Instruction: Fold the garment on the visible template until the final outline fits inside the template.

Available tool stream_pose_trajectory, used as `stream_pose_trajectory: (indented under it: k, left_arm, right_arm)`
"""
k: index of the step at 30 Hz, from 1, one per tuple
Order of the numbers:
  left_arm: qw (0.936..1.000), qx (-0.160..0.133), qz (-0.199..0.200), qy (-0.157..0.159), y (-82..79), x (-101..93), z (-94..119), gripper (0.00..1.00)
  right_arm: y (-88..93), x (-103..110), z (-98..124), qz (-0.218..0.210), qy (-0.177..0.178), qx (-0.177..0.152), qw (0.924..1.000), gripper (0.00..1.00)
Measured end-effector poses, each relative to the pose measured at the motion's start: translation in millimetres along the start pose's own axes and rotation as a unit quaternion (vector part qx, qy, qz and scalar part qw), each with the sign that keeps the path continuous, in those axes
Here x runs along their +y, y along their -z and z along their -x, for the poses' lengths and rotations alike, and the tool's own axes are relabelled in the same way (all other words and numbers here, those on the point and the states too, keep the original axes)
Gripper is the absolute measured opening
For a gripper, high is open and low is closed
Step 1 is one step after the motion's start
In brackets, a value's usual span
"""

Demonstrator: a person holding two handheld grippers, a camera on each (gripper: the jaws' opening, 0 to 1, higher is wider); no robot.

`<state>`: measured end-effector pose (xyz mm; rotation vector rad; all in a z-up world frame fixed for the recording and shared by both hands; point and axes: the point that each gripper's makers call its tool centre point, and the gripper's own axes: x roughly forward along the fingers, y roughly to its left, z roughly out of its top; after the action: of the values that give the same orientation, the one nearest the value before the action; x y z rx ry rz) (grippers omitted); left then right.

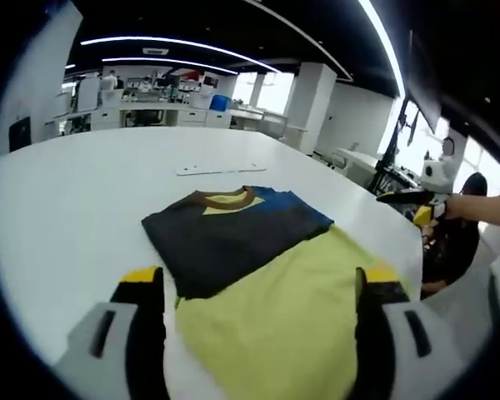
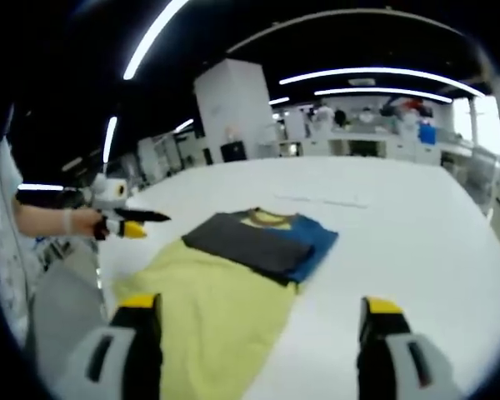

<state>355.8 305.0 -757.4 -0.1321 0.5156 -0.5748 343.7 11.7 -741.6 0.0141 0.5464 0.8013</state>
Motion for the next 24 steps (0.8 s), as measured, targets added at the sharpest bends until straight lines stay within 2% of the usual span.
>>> stream_pose_trajectory:
  k: [16,20,24]
  left_arm:
    - [0.9979,0.061,-0.011,0.019,42.3,-6.4,35,0.87]
    - [0.9963,0.080,-0.004,0.031,58.1,-12.2,42,0.85]
    - [0.9955,0.088,0.001,0.034,67.0,-15.6,49,0.84]
  right_arm:
    - [29.3,15,10,0.010,-0.008,0.044,0.9990,0.99]
    - [44.3,17,13,0.036,-0.002,0.070,0.9969,0.96]
    - [51.8,22,17,0.021,-0.007,0.077,0.9968,0.91]
